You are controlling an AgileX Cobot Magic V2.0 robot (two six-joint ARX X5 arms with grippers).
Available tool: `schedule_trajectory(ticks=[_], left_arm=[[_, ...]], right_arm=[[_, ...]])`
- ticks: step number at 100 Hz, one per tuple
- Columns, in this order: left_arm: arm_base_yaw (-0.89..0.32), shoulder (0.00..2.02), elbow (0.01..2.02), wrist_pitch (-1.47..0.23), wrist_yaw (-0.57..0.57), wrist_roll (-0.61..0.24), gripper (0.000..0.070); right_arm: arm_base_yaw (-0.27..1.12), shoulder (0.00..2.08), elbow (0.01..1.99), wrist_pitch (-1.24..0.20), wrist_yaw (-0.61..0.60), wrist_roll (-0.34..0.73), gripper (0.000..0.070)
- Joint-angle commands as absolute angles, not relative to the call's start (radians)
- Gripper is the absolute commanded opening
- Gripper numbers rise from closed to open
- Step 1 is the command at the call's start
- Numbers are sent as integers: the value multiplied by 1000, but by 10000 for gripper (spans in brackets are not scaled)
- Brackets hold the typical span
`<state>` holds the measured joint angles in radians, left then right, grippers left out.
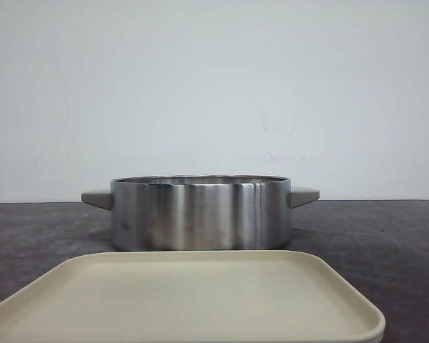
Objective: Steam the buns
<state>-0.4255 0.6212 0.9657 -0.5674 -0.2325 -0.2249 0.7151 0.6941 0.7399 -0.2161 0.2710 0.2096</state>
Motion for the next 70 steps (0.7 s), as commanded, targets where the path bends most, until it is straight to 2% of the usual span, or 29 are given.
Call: schedule_trajectory(ticks=[1, 13, 28, 41, 58, 70], left_arm=[[-429, 625, 980, -554, -232, -229, 19], [-429, 626, 980, -554, -232, -229, 19], [-429, 626, 980, -554, -232, -228, 19], [-429, 626, 980, -554, -232, -228, 19], [-429, 626, 980, -554, -232, -229, 19], [-429, 626, 980, -554, -232, -228, 19]], right_arm=[[648, 628, 665, -197, 227, 167, 13], [489, 464, 469, -76, 187, 92, 13], [271, 256, 249, 17, 115, 67, 13], [145, 134, 117, 15, 84, 68, 13], [73, 50, 15, 2, 38, 71, 13], [58, 3, 12, -139, 26, 71, 13]])
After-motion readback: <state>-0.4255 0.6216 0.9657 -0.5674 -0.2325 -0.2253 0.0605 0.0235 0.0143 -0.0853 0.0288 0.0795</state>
